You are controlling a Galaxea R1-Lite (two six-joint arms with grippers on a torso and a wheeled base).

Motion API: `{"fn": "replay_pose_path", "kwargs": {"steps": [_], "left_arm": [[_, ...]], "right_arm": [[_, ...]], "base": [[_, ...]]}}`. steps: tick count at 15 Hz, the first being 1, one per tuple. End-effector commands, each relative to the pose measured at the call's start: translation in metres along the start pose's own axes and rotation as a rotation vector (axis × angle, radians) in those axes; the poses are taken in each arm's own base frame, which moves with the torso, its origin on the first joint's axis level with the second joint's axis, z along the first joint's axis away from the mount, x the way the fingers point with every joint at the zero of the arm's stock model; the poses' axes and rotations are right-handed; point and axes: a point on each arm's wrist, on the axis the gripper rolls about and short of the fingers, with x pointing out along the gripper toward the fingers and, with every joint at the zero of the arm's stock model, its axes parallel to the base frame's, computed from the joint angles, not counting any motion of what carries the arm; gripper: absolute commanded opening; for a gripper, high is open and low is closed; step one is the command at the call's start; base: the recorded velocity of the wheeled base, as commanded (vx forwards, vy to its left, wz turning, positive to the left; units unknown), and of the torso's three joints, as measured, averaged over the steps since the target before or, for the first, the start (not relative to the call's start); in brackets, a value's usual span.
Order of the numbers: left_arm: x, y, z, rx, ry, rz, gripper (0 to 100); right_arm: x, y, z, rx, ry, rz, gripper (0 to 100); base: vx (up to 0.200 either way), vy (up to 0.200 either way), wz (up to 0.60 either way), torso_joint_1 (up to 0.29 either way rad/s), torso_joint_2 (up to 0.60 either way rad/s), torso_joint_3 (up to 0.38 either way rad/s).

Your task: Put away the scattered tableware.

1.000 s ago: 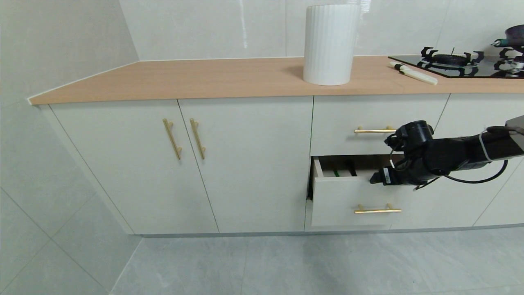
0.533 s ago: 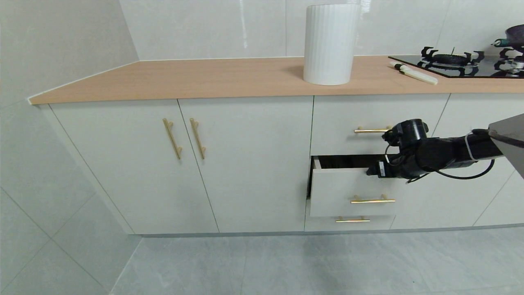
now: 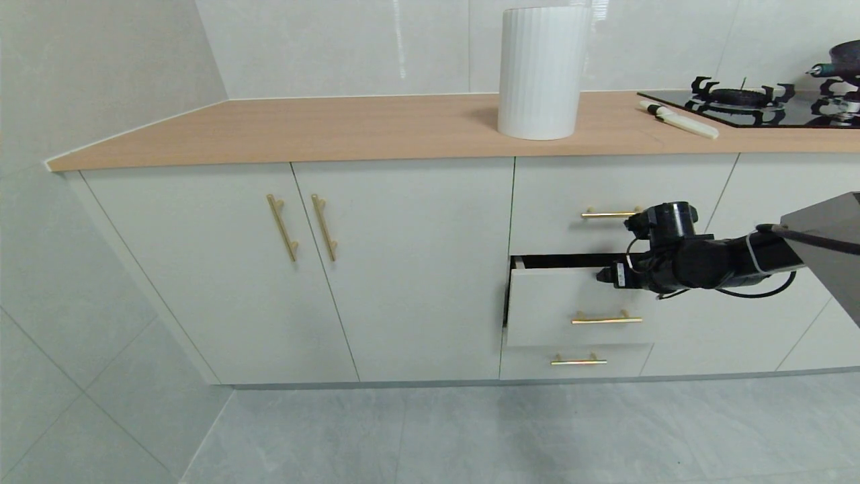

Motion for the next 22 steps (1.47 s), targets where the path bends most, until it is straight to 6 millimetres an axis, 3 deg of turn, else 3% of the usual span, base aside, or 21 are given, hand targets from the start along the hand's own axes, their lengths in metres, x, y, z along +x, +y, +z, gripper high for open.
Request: {"fn": "replay_pose_path", "kwargs": {"steps": [1, 10, 17, 19, 22], "left_arm": [[0.0, 0.0, 0.0, 0.0, 0.001, 0.0, 100], [0.0, 0.0, 0.0, 0.0, 0.001, 0.0, 100], [0.0, 0.0, 0.0, 0.0, 0.001, 0.0, 100], [0.0, 0.0, 0.0, 0.0, 0.001, 0.0, 100], [0.0, 0.0, 0.0, 0.0, 0.001, 0.0, 100]], "right_arm": [[0.007, 0.002, -0.005, -0.001, 0.0, 0.002, 100], [0.037, 0.012, -0.011, 0.023, -0.182, -0.071, 100], [0.043, 0.012, -0.008, 0.04, -0.263, -0.093, 100], [0.04, 0.012, -0.007, 0.04, -0.265, -0.092, 100], [-0.003, 0.006, 0.004, 0.05, -0.277, -0.082, 100]], "base": [[0.0, 0.0, 0.0, 0.0, 0.0, 0.0], [0.0, 0.0, 0.0, 0.0, 0.0, 0.0], [0.0, 0.0, 0.0, 0.0, 0.0, 0.0], [0.0, 0.0, 0.0, 0.0, 0.0, 0.0], [0.0, 0.0, 0.0, 0.0, 0.0, 0.0]]}}
